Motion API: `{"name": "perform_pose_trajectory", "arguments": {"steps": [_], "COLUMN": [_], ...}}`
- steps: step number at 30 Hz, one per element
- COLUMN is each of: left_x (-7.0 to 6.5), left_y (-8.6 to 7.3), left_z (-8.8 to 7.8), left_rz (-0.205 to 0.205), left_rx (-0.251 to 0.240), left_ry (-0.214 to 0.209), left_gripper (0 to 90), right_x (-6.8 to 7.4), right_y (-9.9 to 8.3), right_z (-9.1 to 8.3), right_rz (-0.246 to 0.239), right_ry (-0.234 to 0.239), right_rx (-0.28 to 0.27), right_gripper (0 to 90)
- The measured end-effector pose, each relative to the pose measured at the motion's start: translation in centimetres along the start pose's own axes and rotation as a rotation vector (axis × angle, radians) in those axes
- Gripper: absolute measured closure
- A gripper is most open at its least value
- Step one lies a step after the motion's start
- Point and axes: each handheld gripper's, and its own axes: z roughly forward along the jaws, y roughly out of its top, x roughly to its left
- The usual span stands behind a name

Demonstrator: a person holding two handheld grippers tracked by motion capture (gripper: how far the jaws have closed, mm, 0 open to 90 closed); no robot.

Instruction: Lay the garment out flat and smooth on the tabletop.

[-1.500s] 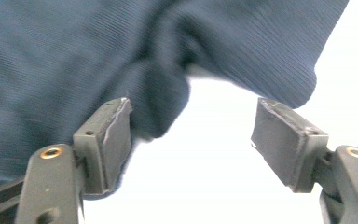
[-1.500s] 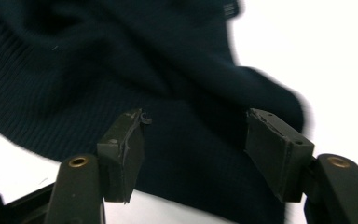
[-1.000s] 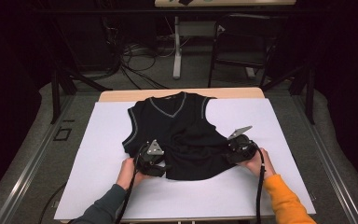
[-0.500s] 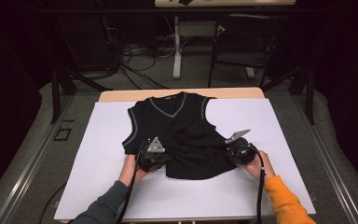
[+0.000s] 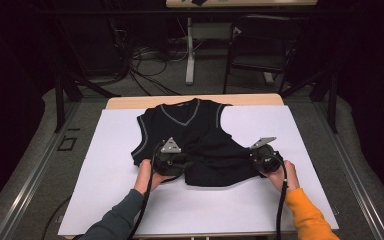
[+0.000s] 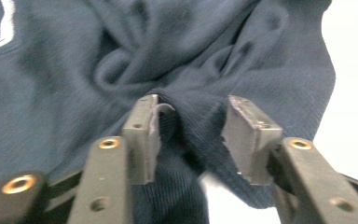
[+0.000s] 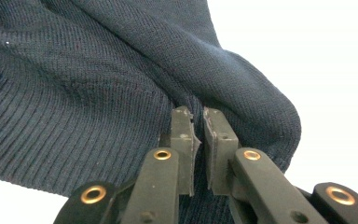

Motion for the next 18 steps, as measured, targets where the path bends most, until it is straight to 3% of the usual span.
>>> {"name": "perform_pose_trajectory", "arguments": {"steps": [3, 6, 10, 11, 12, 14, 15, 18], "left_x": [-0.1, -0.2, -0.2, -0.3, -0.5, -0.5, -0.3, 0.6], "left_y": [-0.6, -1.7, -2.5, -2.6, -2.6, -2.7, -2.7, -2.0], "left_z": [-1.1, -1.5, -0.7, -0.2, 0.2, 0.5, 0.4, -1.4], "left_rz": [0.021, 0.041, 0.032, 0.051, 0.078, 0.119, 0.123, 0.109], "left_rx": [0.042, 0.122, 0.176, 0.185, 0.196, 0.2, 0.2, 0.163], "left_ry": [0.022, 0.04, 0.051, 0.065, 0.084, 0.124, 0.113, 0.075], "left_gripper": [46.5, 42.4, 39.1, 40.2, 46.1, 66.3, 77.7, 81.5], "right_x": [0.0, 0.0, -0.1, -0.1, 0.0, 0.1, 0.1, 0.0], "right_y": [0.0, -0.1, -0.1, -0.1, -0.1, -0.1, -0.1, -0.1], "right_z": [0.0, -0.1, 0.0, 0.0, 0.0, 0.0, -0.1, -0.7], "right_rz": [-0.006, -0.005, -0.003, -0.002, 0.0, -0.004, -0.006, -0.001], "right_ry": [-0.001, -0.001, 0.001, 0.001, -0.001, 0.005, 0.009, 0.02], "right_rx": [0.0, 0.002, 0.008, 0.011, 0.01, 0.008, 0.004, -0.023], "right_gripper": [83.5, 83.3, 83.1, 83.2, 83.2, 83.7, 84.0, 84.4]}}
